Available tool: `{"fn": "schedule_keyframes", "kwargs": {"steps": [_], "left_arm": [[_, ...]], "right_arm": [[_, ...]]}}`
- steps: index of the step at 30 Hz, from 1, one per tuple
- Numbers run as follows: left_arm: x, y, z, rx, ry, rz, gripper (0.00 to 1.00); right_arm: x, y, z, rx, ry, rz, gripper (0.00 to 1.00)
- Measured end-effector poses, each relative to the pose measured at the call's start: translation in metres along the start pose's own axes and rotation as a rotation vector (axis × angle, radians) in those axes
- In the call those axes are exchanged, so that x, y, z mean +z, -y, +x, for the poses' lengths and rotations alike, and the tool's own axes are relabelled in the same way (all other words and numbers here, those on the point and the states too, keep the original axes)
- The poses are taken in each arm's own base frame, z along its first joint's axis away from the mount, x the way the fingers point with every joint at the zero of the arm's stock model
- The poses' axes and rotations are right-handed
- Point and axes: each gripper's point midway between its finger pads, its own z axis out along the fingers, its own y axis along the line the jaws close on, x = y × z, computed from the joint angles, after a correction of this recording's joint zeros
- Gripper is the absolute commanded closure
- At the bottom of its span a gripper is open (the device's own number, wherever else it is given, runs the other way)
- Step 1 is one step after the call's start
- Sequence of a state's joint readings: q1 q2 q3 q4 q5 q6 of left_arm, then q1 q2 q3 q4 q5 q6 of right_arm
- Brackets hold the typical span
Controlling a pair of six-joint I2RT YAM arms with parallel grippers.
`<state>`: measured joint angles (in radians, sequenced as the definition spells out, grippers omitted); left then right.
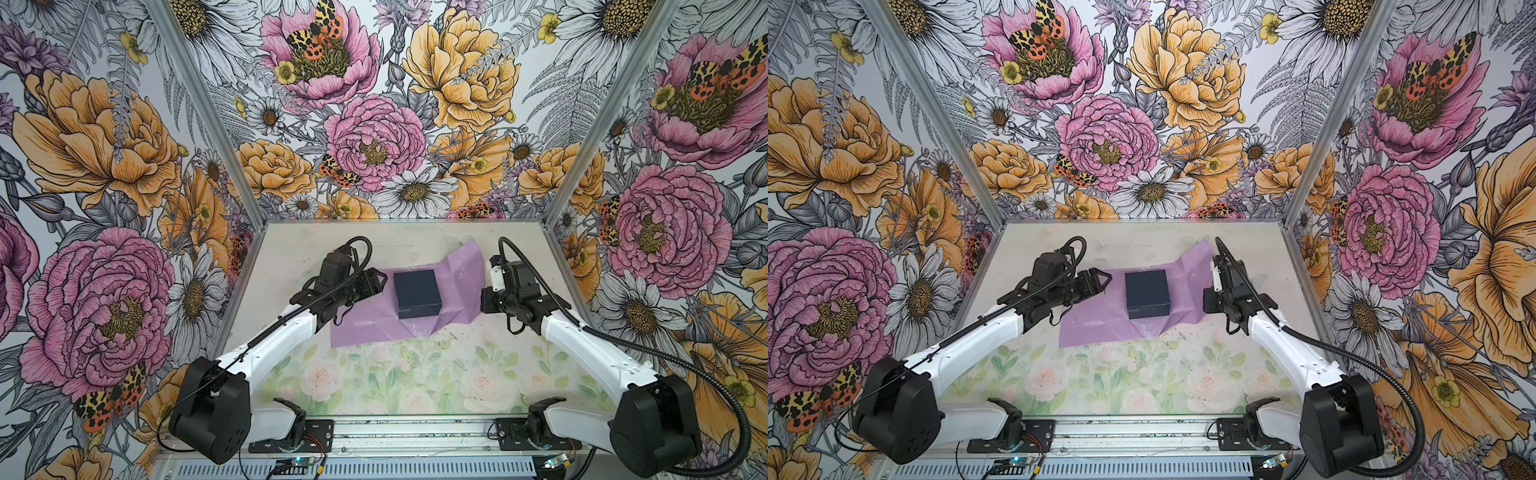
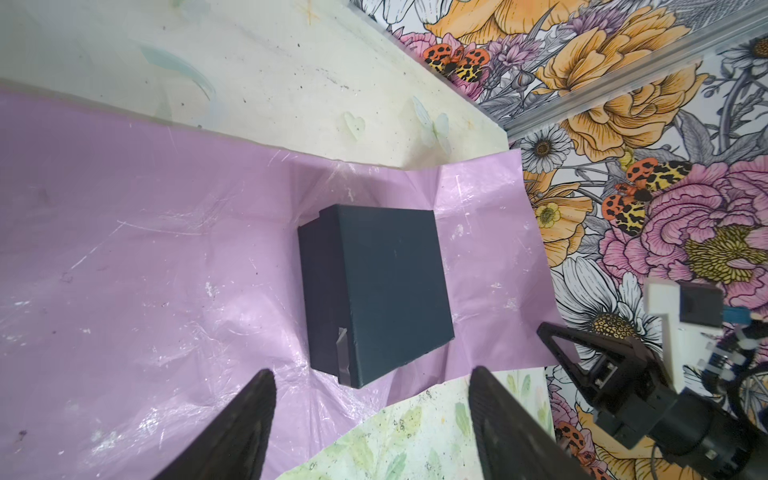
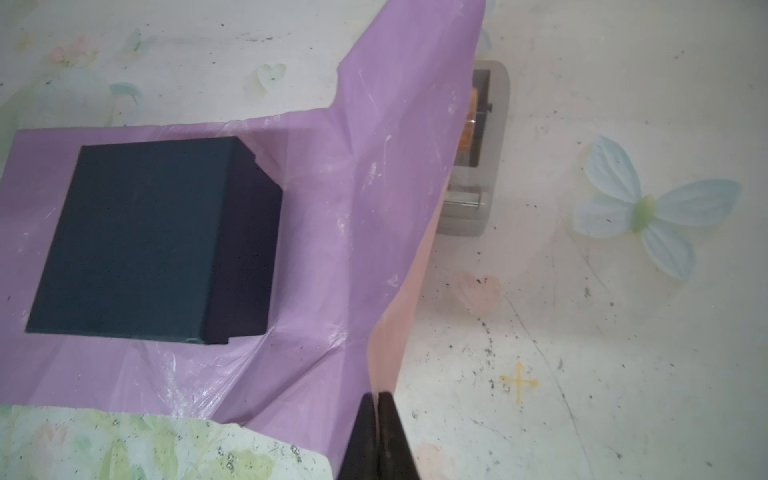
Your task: Wrap the gift box in paper
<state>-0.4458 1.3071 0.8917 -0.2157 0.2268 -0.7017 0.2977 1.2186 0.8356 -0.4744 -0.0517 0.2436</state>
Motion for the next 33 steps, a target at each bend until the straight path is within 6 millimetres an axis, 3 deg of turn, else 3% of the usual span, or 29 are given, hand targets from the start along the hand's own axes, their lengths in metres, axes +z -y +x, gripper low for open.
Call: {"fn": "schedule_keyframes", "kwargs": {"steps": [11,18,24,33], "left_arm": [[0.013,0.031,-0.002,-0.035,-0.037,0.139,0.27],[0.031,0.061,0.003,-0.065,-0.082,0.262,0.28],[0.049,0.071,0.011,-0.106,-0.122,0.328,0.29],[0.081,0.068,0.027,-0.176,-0.177,0.357,0.38]], "right_arm": [[-0.009,-0.077,-0.017,-0.193,0.069,-0.146,1.00],[0.001,-0.113,-0.014,-0.274,0.043,-0.203,1.00],[0.010,-0.129,-0.005,-0.312,0.009,-0.214,1.00],[0.013,-0.143,0.002,-0.345,-0.005,-0.226,1.00]]}}
